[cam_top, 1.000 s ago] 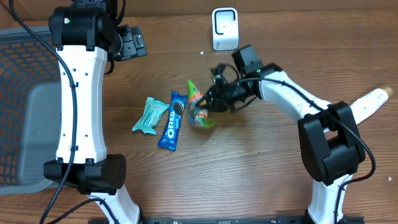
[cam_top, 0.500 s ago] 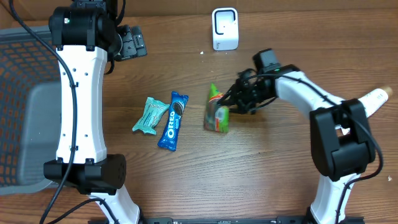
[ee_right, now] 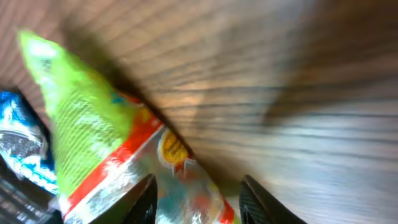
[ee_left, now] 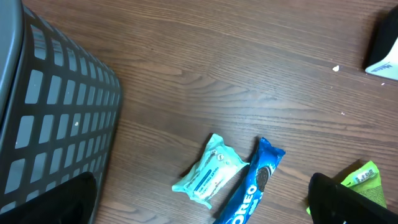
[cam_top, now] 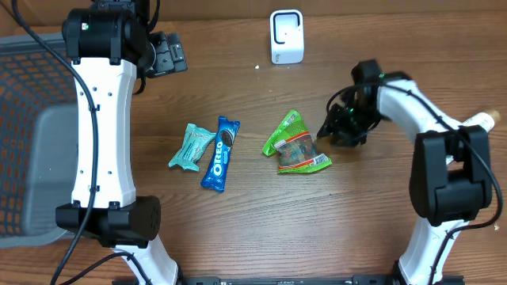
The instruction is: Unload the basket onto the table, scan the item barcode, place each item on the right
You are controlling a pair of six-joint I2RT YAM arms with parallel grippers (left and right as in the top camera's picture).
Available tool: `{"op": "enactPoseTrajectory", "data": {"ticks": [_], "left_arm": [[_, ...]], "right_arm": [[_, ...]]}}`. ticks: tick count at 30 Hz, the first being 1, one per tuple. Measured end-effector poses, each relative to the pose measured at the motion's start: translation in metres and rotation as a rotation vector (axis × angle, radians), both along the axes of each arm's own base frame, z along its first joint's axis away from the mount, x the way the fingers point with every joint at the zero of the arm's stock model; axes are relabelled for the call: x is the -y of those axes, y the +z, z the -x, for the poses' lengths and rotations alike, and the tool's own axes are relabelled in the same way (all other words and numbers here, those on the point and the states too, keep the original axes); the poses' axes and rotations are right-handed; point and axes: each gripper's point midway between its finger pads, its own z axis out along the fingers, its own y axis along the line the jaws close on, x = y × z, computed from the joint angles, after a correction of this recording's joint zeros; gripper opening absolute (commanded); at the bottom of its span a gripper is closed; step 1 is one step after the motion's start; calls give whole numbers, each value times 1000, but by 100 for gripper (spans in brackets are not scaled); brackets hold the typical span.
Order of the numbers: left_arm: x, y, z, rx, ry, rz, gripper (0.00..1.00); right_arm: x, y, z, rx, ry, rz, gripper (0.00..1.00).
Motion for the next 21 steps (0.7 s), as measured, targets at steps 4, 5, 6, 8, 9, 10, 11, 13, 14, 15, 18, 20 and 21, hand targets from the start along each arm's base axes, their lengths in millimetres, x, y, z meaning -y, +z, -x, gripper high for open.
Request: {"op": "enactPoseTrajectory", "data": {"ticks": [4, 5, 6, 8, 9, 10, 11, 13, 14, 15, 18, 20, 21], "left_arm": [[0, 0, 0, 0, 0, 0, 100], [0, 0, 0, 1, 0, 0, 100], [0, 0, 0, 0, 0, 0, 99], [0, 0, 0, 0, 0, 0, 100], [0, 0, 0, 0, 0, 0, 99], [0, 0, 0, 0, 0, 0, 100], [0, 0, 0, 0, 0, 0, 100], [0, 0, 0, 0, 0, 0, 100], [0, 0, 0, 0, 0, 0, 100], [0, 0, 0, 0, 0, 0, 100], [0, 0, 0, 0, 0, 0, 100], [0, 0, 0, 0, 0, 0, 100], [0, 0, 0, 0, 0, 0, 100]], "right_arm": [[4, 44, -24, 118, 106, 20, 39], [2, 51, -23, 130, 133, 21, 34], [0, 56, -21, 136, 154, 23, 30], [-9, 62, -11, 131, 211, 26, 20], [-15, 62, -4, 115, 238, 29, 15], [-22, 61, 4, 104, 271, 29, 13], [-27, 59, 8, 96, 288, 31, 12], [-42, 54, 24, 69, 349, 37, 12], [-49, 51, 31, 60, 369, 42, 12], [-54, 47, 35, 56, 384, 50, 12], [-65, 31, 42, 61, 400, 102, 11], [-71, 23, 42, 78, 401, 121, 11], [-74, 19, 39, 95, 393, 131, 11]]}}
